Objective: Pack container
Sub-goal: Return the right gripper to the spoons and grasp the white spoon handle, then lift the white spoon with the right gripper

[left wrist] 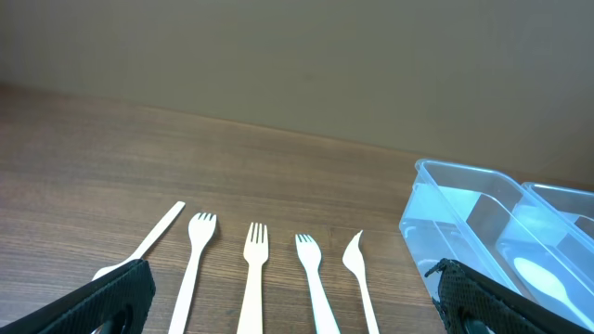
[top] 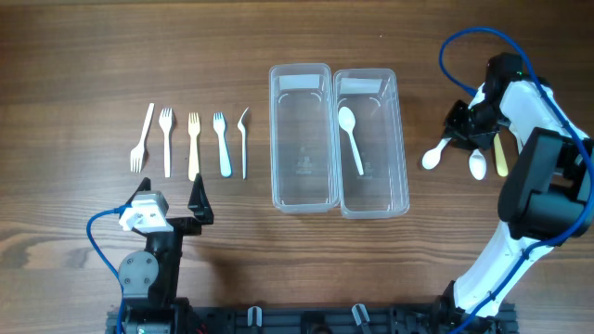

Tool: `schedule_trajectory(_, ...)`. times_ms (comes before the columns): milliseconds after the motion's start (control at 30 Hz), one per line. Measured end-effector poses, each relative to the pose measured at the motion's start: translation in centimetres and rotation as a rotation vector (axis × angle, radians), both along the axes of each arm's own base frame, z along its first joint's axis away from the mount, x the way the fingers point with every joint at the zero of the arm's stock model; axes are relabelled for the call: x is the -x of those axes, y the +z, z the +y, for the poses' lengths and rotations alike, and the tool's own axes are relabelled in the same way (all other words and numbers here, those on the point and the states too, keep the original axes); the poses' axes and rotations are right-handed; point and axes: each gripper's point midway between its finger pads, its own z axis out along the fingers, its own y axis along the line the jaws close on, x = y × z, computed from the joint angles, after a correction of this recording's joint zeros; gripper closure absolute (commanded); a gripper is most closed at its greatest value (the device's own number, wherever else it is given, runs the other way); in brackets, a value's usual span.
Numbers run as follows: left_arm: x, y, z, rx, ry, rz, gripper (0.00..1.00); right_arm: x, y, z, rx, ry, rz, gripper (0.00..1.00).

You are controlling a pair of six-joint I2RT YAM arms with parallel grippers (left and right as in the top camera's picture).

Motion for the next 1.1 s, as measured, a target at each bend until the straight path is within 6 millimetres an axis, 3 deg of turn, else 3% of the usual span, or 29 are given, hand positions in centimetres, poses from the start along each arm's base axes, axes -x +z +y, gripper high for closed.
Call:
schedule_trajectory(133, 0.0, 0.0, 0.0, 0.000, 0.000, 0.000, 0.00, 0.9, 0.0, 1.1, -0.055, -0.039, 0.041, 0.75)
schedule_trajectory(233, 0.0, 0.0, 0.0, 0.000, 0.000, 0.000, 0.00, 1.0, 0.0, 1.3, -0.069, -0.052, 0.044, 0.88)
schedule_trajectory(400, 0.0, 0.0, 0.0, 0.000, 0.000, 0.000, 0.00, 0.7, 0.0, 1.3, -0.073, -0.067, 0.035, 0.96)
schedule_trajectory(600, 0.0, 0.0, 0.0, 0.000, 0.000, 0.000, 0.00, 0.4, -0.1, 1.1, -0.061, -0.048, 0.019, 0.96)
schedule_trajectory(867, 0.0, 0.0, 0.0, 0.000, 0.000, 0.000, 0.00, -1.8, 0.4, 0.2, -0.013, 0.040, -0.080, 0.96)
schedule_trajectory(1100, 0.0, 0.0, 0.0, 0.000, 0.000, 0.000, 0.00, -5.6, 4.7, -0.4, 0.032, 0.148, -0.199, 0.96)
